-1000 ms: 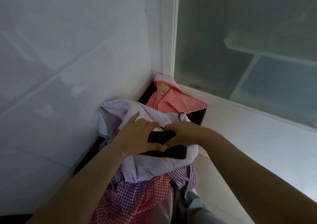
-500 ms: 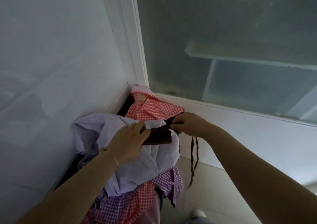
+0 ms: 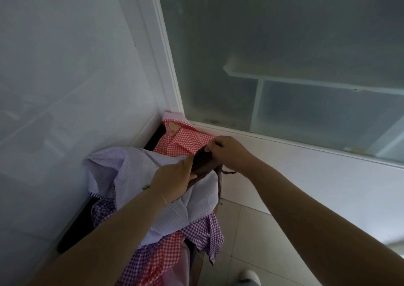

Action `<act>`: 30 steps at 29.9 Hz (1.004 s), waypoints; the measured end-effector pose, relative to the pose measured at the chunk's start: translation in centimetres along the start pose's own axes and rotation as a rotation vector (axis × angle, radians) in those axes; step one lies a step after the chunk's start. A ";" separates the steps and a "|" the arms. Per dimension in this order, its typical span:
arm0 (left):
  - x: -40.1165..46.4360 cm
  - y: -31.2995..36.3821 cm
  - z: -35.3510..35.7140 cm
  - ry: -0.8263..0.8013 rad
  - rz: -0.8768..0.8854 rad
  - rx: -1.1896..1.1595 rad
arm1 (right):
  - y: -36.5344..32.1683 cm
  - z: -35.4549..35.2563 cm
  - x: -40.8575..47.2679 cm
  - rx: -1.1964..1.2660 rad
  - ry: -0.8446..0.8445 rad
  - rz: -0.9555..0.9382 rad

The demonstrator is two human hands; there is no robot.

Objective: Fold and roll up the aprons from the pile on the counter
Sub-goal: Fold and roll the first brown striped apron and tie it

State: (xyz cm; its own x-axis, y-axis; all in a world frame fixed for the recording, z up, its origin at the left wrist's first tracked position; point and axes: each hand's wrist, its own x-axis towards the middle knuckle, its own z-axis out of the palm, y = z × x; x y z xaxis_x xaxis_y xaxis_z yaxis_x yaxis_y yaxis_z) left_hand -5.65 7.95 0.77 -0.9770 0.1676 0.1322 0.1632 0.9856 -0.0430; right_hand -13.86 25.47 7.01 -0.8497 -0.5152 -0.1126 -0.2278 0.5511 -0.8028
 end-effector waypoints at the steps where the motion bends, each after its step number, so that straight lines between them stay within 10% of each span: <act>1: 0.6 0.6 -0.6 -0.062 -0.122 -0.135 | -0.6 0.6 -0.4 0.035 0.008 -0.022; 5: 2.3 -0.1 -2.6 -0.133 -0.507 -0.862 | -0.6 2.8 -2.5 0.414 -0.201 0.032; 9: 1.3 -2.2 -6.6 -0.088 -0.492 -1.397 | 2.5 2.8 -3.1 0.870 -0.614 0.169; 14: 0.0 -1.5 -11.1 -0.167 -0.243 -1.310 | 4.3 -0.5 -1.4 0.980 -0.640 0.186; 21: 1.3 2.3 -11.2 -0.513 0.063 -0.957 | -1.1 -2.8 0.4 0.356 -0.709 -0.037; 30: 1.6 1.1 -8.5 -0.548 -0.280 -0.968 | -4.4 -3.6 2.7 -0.192 -0.675 -0.314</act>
State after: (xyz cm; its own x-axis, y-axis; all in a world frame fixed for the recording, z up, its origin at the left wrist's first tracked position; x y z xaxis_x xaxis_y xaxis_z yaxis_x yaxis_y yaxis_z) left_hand -5.88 9.46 9.32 -0.8856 0.1426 -0.4420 -0.2637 0.6291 0.7313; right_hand -16.91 24.00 12.40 -0.2708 -0.9215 -0.2783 -0.5417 0.3849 -0.7473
